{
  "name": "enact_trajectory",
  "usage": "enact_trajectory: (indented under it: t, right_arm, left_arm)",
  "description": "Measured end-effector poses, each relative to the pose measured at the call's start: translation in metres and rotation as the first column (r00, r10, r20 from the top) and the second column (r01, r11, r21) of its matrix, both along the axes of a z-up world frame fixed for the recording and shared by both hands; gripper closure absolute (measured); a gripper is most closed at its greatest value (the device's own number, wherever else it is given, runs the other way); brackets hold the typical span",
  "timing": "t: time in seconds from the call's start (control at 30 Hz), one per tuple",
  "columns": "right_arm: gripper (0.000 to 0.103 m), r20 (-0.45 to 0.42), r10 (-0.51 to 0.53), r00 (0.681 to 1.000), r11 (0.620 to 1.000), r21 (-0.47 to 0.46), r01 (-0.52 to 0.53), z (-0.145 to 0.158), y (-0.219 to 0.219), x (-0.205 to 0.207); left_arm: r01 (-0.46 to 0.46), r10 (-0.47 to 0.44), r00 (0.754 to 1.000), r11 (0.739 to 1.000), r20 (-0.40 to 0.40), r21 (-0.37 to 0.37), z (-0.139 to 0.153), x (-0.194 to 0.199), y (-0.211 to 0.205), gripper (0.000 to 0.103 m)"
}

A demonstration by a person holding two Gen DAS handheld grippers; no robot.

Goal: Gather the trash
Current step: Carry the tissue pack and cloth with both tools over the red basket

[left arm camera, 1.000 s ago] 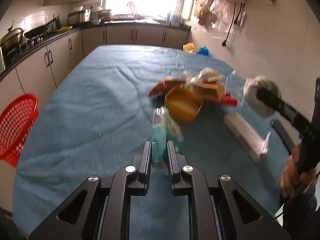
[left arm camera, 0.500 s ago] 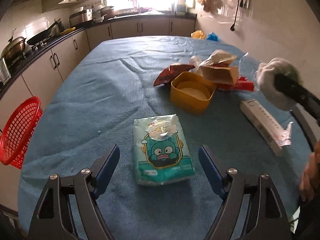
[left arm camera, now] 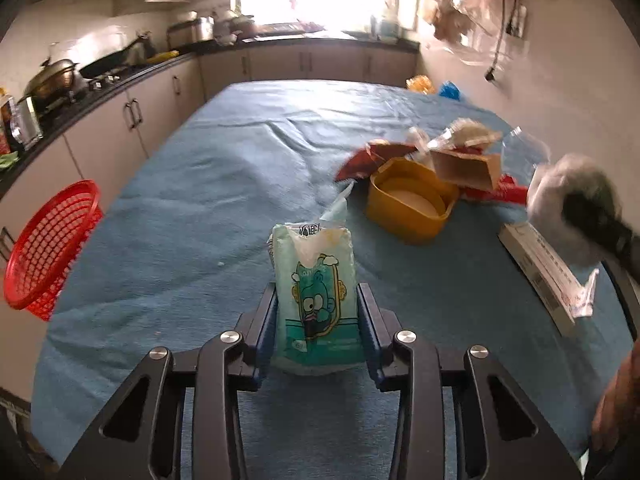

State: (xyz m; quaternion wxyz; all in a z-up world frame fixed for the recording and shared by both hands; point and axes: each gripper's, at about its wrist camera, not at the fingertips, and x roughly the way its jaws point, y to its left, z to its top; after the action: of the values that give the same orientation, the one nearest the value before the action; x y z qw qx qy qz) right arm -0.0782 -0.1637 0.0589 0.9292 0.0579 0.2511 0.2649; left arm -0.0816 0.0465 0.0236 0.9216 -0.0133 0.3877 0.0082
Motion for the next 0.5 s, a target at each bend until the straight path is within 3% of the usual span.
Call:
enact_trajectory:
  t: [0.17,0.5]
  right_arm:
    - [0.07,-0.008,-0.008,1.0,1.0,-0.023,0.008,-0.002,0.02,-0.004]
    - [0.07,-0.034,0.0,0.999,1.0,-0.017,0.0,-0.005,0.024,0.0]
  left_arm:
    - [-0.042,0.042,0.998,0.999,0.045,0.009,0.005,-0.006,0.003,0.067]
    - [-0.035,0.034,0.998,0.999,0.051,0.027,0.004,-0.006,0.001,0.067]
